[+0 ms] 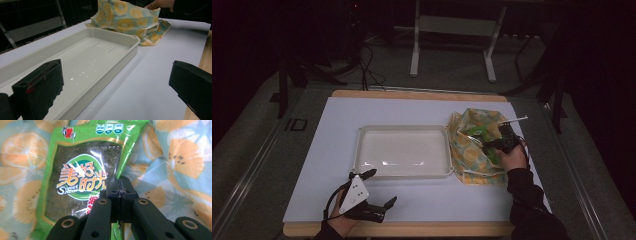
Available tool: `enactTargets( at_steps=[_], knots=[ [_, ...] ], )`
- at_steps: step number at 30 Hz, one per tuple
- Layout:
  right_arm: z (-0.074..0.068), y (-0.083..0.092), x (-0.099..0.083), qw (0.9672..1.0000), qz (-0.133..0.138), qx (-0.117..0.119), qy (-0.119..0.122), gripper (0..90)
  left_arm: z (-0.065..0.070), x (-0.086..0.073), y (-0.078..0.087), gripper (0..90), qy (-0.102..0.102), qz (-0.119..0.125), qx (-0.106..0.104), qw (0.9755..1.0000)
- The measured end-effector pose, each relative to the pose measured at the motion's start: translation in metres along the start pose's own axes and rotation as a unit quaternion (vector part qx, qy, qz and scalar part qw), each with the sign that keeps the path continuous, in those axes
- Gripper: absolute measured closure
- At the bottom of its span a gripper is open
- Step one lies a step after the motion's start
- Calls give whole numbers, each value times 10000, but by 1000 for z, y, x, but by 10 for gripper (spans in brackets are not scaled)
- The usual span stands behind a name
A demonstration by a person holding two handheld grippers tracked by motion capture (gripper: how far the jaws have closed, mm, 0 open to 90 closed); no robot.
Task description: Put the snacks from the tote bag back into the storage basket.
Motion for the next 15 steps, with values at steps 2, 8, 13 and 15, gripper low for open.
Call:
enactTargets(
  at_steps=[2, 8, 13, 15],
  knots=[
    [0, 3, 1, 10000, 74, 59, 10, 887, 0, 0, 0, 2, 9, 9, 3, 10000],
    [2, 18, 1, 9995, 271, 143, -114, 888, -1, 0, 0, 2, 13, 18, 32, 10000],
    [3, 27, 1, 9990, 353, 221, -158, 889, -1, 0, 0, 2, -3, 13, 25, 10000],
    [5, 28, 0, 9989, 355, 239, -190, 890, 0, 1, 0, 2, 1, 40, 29, 10000]
  ],
)
Point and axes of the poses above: each handheld gripper's, and its own axes: y roughly backward along the jaws, x roughly out of its top, z roughly to its right, the point moved 1 cm from there along -y, roughly forward along the jaws, and after that the axes turned 1 degree about -y, right-handed, at the moved point
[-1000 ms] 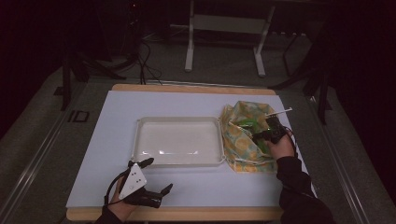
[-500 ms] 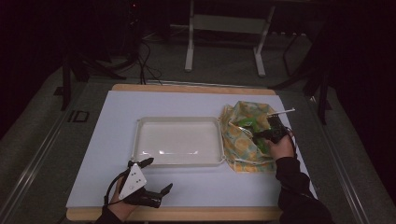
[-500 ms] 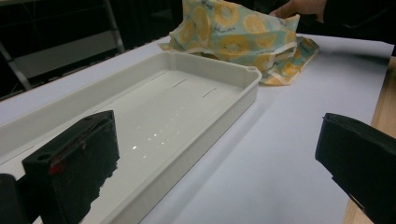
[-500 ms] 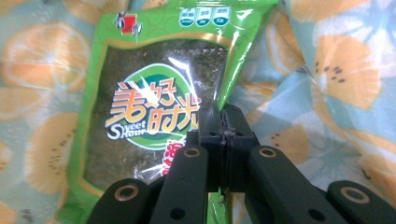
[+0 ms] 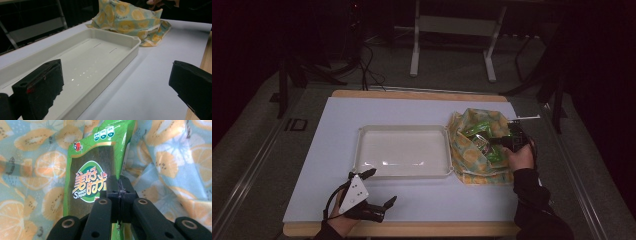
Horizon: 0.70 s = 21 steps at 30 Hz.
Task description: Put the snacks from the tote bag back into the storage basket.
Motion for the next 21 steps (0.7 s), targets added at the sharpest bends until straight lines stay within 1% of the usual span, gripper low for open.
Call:
enactTargets(
  at_steps=[2, 11, 12, 13, 14, 16, 17, 21],
  knots=[
    [0, 2, -1, 10000, 11, 13, -55, 890, 0, 0, 0, 2, 0, -5, 10, 10000],
    [-2, 22, -1, 9997, 207, -77, -51, 890, -1, 0, 0, 2, -10, 0, 9, 10000],
    [-2, 25, -1, 9996, 270, -76, -98, 890, -1, 0, 0, 2, -10, 0, 8, 10000],
    [-1, 27, -1, 9996, 255, -85, -87, 890, 0, 0, 0, 2, -7, 1, 6, 10000],
    [1, 32, -1, 9993, 324, -93, -148, 890, 0, 0, 0, 2, -10, 1, 3, 10000],
    [2, 33, -1, 9993, 331, -106, -149, 889, 0, 0, 0, 2, -11, -1, 7, 10000],
    [3, 36, -2, 9991, 362, -103, -189, 889, 0, 0, 0, 2, -13, -2, 14, 10000],
    [8, 43, -3, 9989, 370, -192, -195, 889, -1, 0, 0, 2, -11, -8, 15, 10000]
  ],
)
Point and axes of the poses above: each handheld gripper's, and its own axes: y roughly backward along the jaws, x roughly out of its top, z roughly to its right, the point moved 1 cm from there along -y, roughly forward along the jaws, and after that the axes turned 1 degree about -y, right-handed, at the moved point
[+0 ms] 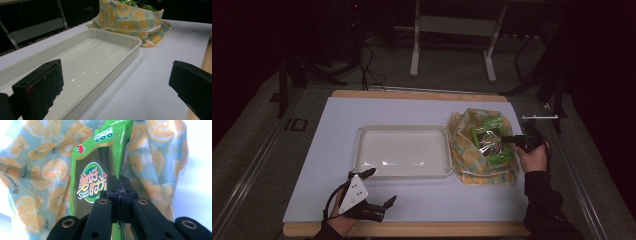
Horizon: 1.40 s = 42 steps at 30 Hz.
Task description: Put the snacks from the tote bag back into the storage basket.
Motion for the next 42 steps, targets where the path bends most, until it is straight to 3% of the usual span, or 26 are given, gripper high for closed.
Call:
enactTargets(
  at_steps=[16, 24, 42],
  knots=[
    [11, 28, -2, 9995, 266, -65, -158, 889, 0, 0, 0, 2, -22, -13, 15, 10000],
    [17, 40, -3, 9989, 344, 13, -309, 889, 0, 0, 0, 2, -29, -28, 11, 10000],
    [17, 72, -2, 9971, 640, 68, -407, 889, 1, 0, 0, 2, -75, -14, 31, 10000]
  ],
)
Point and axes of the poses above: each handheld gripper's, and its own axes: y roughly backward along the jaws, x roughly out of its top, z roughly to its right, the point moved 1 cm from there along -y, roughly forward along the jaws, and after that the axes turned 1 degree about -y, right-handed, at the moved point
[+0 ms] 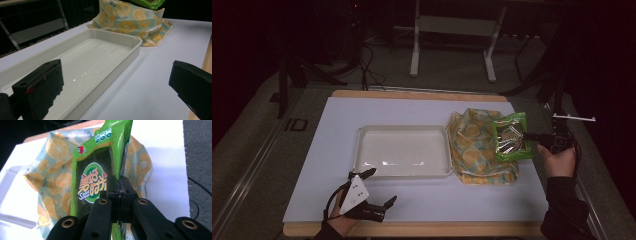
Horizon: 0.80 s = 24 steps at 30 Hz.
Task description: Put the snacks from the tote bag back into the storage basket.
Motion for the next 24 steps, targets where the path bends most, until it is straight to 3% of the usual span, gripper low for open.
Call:
enactTargets(
  at_steps=[24],
  knots=[
    [-39, 34, 33, 9988, 364, 263, 183, 889, 0, 0, 0, 2, 10, -1, 12, 10000]
  ],
)
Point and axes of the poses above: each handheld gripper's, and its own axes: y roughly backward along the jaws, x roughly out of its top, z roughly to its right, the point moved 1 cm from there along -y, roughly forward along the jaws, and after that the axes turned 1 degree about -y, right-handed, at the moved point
